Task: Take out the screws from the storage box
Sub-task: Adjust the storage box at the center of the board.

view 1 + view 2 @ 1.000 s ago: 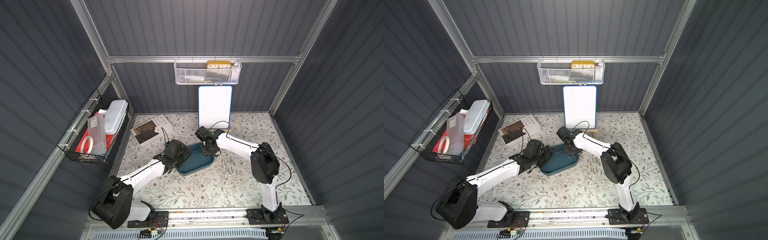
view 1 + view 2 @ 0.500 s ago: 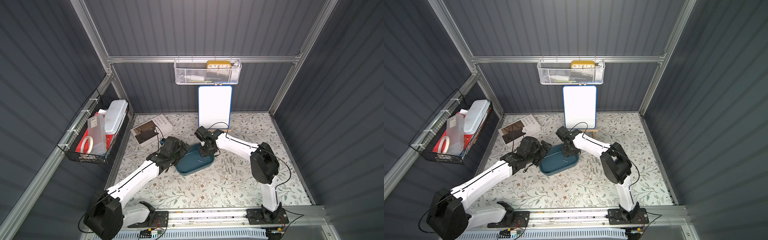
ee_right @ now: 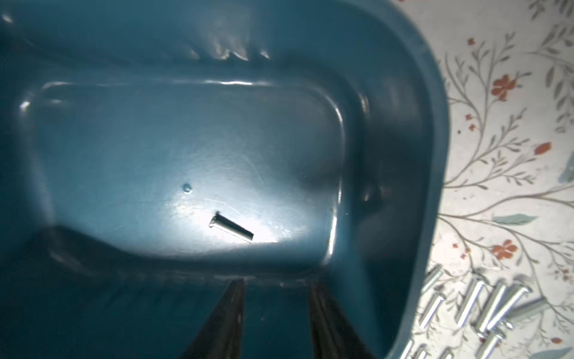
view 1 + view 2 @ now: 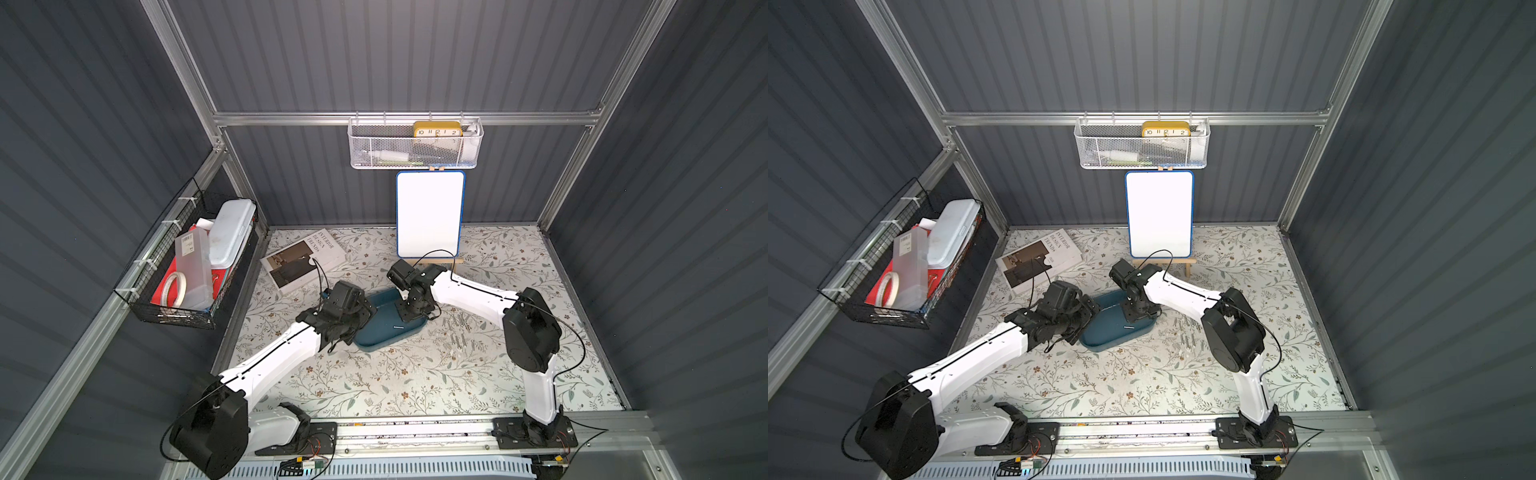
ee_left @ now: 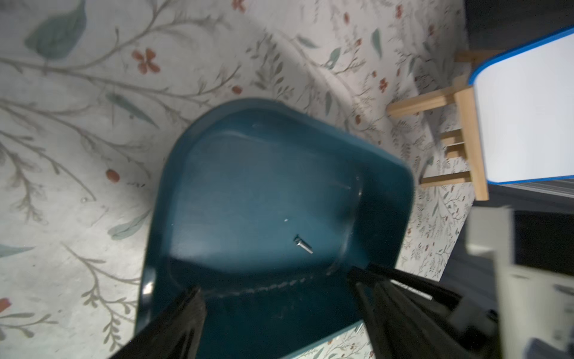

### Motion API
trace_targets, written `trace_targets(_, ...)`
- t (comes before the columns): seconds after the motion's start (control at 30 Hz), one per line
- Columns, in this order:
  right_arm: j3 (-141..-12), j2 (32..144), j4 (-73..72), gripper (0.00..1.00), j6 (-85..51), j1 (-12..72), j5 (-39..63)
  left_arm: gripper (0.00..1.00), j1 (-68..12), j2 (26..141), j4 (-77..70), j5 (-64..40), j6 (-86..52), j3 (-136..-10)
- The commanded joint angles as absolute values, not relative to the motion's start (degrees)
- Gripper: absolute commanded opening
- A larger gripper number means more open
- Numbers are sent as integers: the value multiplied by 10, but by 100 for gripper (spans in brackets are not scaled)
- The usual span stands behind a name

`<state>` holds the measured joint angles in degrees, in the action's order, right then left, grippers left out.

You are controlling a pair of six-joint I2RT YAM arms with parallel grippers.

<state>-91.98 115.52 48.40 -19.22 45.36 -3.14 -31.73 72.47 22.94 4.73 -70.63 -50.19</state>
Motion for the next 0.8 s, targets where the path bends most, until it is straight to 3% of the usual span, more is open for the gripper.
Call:
trace_targets(0.0, -915, 1150, 502, 39, -198, 453, -54, 90, -315, 718, 301, 110, -719, -576)
trace_targets(0.37, -891, 1124, 467, 38, -203, 443, -60, 82, -314, 752, 300, 15, -745, -492)
trace_targets(0.63, -864, 1100, 447, 37, -206, 432, -56, 78, -314, 811, 291, 16, -749, -485)
trace_targets(0.77, -855, 1093, 432, 37, -202, 427, -55, 82, -314, 835, 348, 57, -760, -546)
